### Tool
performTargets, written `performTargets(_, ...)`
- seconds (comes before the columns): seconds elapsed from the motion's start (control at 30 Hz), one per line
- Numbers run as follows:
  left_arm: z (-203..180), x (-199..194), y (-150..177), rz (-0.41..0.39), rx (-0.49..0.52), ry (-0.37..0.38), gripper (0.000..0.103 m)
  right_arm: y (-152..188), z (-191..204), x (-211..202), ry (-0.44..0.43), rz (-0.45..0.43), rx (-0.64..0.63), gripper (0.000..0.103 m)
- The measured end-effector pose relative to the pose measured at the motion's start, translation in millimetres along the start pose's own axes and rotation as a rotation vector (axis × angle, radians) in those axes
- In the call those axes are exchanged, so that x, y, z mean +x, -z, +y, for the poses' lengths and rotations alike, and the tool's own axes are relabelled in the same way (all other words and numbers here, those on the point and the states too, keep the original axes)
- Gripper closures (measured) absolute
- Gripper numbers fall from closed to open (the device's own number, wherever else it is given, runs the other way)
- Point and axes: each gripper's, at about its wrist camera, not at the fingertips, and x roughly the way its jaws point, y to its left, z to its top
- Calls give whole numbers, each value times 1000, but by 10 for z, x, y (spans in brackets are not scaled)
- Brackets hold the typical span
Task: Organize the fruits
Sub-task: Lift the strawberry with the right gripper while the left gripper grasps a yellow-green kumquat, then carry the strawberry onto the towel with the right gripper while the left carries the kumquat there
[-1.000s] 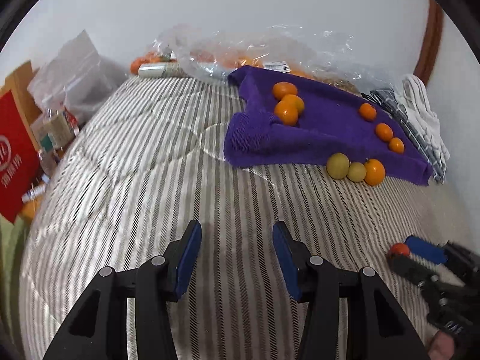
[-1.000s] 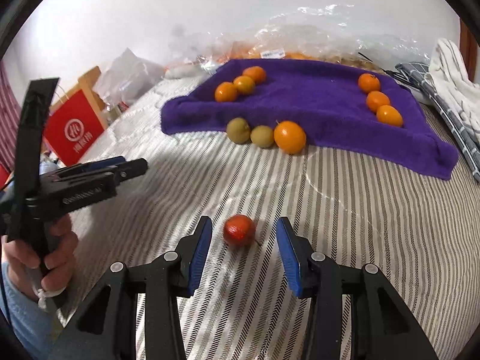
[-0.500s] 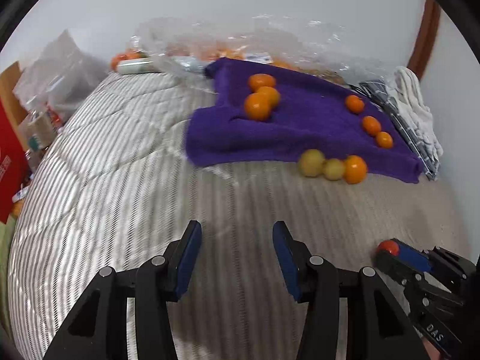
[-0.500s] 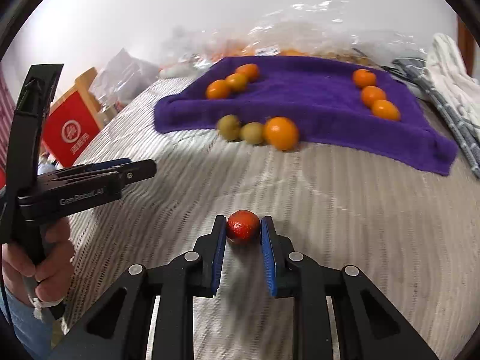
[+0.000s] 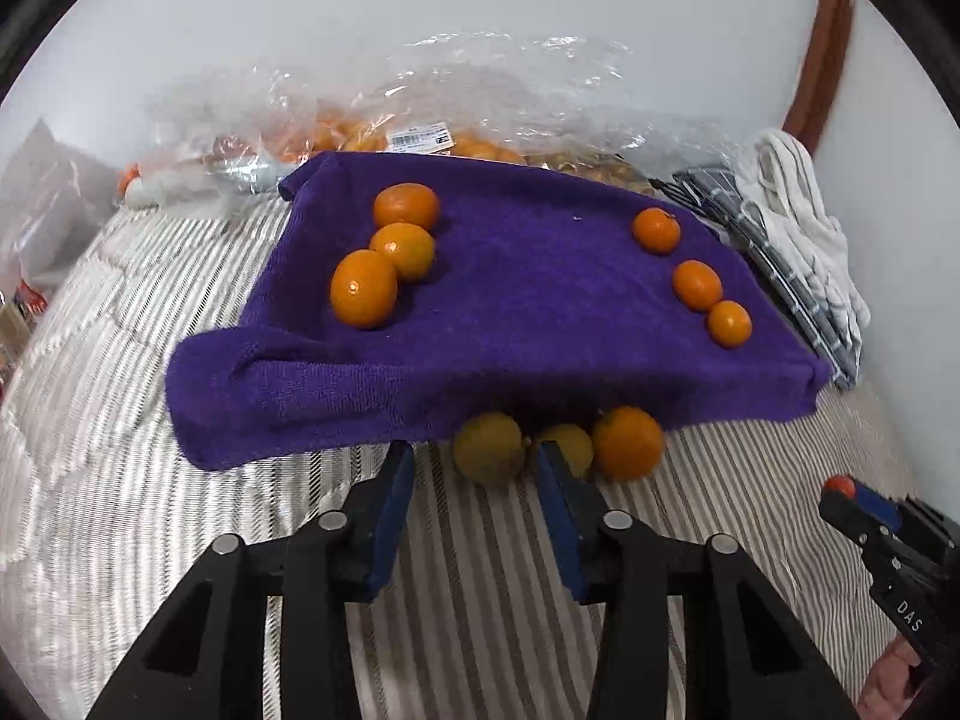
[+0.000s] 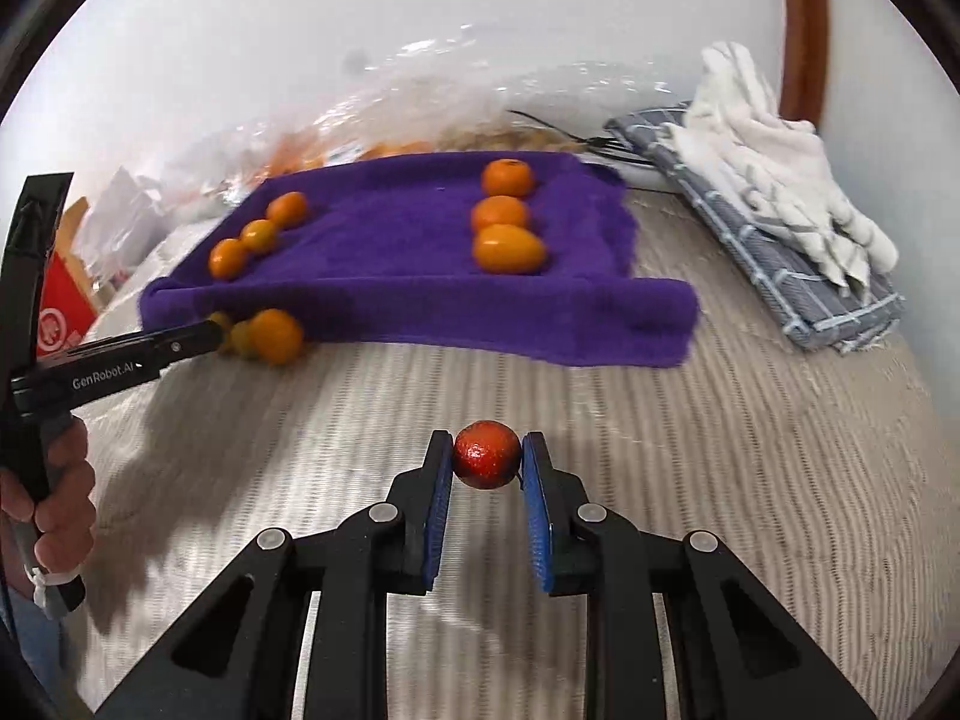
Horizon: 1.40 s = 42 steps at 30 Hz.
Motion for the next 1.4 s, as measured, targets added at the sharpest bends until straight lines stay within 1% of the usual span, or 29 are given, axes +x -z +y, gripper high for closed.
performTargets(0.07, 37, 31, 5, -6, -27, 36, 70, 22, -36, 20, -5, -1, 9, 80)
performTargets(0.1, 46, 39, 4, -5, -36, 46, 71, 37, -47, 29, -21, 0, 15, 80)
performTargets(0.17, 57, 43, -9, -12, -50, 65, 76, 62, -52, 47, -56, 3, 18, 80)
performTargets(0.33, 106, 16, 1, -25, -70, 95, 77, 88, 9, 91, -70, 6, 4, 80)
performTargets(0.47, 246, -166, 76, -56, -89, 57, 77, 83, 21, 125, -103, 19, 5, 80)
performTargets(0.53, 312, -258, 115, -70, -97, 66, 77, 84, 32, 140, -109, 28, 1, 80)
performTargets(0.6, 347, -306, 162, -68, -78, 58, 77, 81, 43, 149, -109, 33, -4, 80)
performTargets(0.7, 365, -272, 181, -48, -61, 25, 77, 82, 61, 166, -113, 44, -13, 80)
performTargets(0.77, 396, -229, 165, -31, -80, 30, 77, 82, 72, 165, -108, 44, -18, 80)
performTargets(0.9, 427, -207, 160, -28, -101, 33, 76, 85, 43, 154, -113, 41, -5, 80)
performTargets(1.03, 410, -201, 169, -29, -96, 29, 77, 85, -13, 125, -132, 26, 24, 80)
performTargets(1.1, 406, -151, 166, -4, -94, 23, 77, 88, -51, 108, -139, 15, 45, 80)
performTargets(1.27, 426, -138, 160, -8, -112, 38, 77, 86, -99, 108, -147, 14, 75, 80)
performTargets(1.4, 436, -147, 165, -14, -121, 55, 78, 82, -62, 123, -136, 24, 64, 80)
